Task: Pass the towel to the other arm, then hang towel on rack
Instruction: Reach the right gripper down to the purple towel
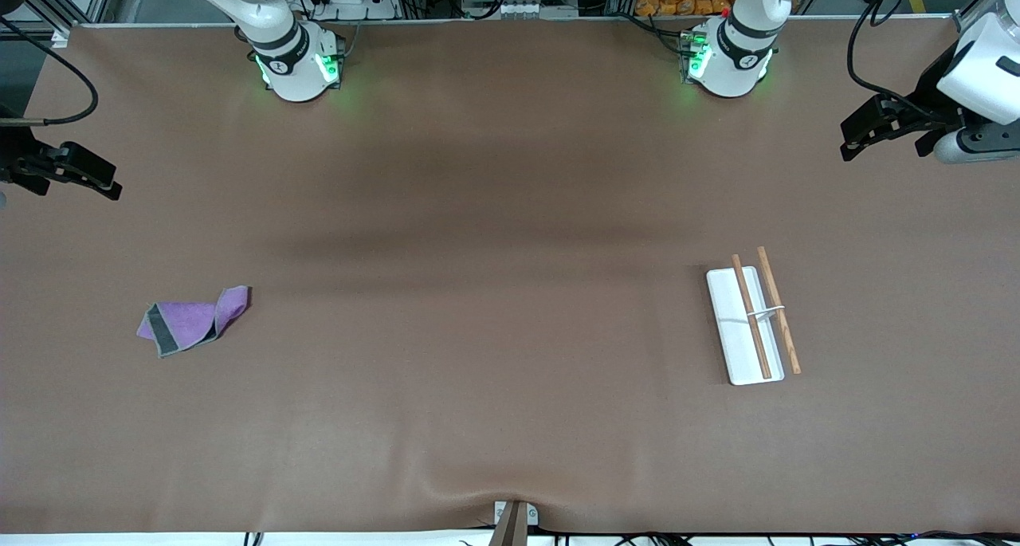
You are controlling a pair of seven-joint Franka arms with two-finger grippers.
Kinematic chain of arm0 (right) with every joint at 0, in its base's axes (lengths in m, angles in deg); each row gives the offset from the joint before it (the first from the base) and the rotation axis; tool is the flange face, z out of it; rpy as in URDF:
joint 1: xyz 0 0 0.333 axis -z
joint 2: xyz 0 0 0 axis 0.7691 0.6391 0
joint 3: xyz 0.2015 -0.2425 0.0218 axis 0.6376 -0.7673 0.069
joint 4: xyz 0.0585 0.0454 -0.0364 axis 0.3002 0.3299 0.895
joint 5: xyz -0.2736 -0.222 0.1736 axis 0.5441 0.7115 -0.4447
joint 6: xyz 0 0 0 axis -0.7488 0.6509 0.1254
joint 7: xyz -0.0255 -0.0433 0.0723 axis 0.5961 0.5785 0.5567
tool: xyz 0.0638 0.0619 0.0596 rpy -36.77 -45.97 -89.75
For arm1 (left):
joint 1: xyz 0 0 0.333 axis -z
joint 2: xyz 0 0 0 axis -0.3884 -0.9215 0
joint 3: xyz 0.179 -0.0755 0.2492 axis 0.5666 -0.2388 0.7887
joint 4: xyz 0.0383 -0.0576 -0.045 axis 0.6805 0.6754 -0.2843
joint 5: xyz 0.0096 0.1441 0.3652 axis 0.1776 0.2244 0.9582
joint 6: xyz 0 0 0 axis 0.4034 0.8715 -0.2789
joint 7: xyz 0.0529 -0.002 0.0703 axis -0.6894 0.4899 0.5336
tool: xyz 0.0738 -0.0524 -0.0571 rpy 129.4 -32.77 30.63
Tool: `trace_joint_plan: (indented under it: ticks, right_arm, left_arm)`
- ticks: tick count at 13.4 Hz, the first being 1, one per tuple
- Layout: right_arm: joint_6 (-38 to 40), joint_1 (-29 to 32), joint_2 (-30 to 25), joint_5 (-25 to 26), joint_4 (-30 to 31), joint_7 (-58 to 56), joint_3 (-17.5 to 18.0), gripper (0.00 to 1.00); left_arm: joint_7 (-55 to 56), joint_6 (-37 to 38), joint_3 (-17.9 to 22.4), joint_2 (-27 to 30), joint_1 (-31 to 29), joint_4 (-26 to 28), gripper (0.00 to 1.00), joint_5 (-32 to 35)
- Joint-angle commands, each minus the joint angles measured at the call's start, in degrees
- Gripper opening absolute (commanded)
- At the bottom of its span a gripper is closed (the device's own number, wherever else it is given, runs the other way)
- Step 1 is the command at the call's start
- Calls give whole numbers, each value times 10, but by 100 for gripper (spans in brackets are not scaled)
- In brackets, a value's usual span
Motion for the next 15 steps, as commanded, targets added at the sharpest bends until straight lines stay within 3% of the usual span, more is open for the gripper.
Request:
trace_joint_plan:
  ticks: [1,8,15]
  right_arm:
    - [14,-1,10,9,-21,9,0,100]
    - [14,6,32,7,-19,9,-1,100]
    - [-16,17,115,56,-21,-9,-4,100]
  left_arm:
    - [-8,7,-1,10,-3,1,100,2]
    - [-9,19,-2,12,1,5,100,2]
    - [-7,18,-2,12,2,8,100,2]
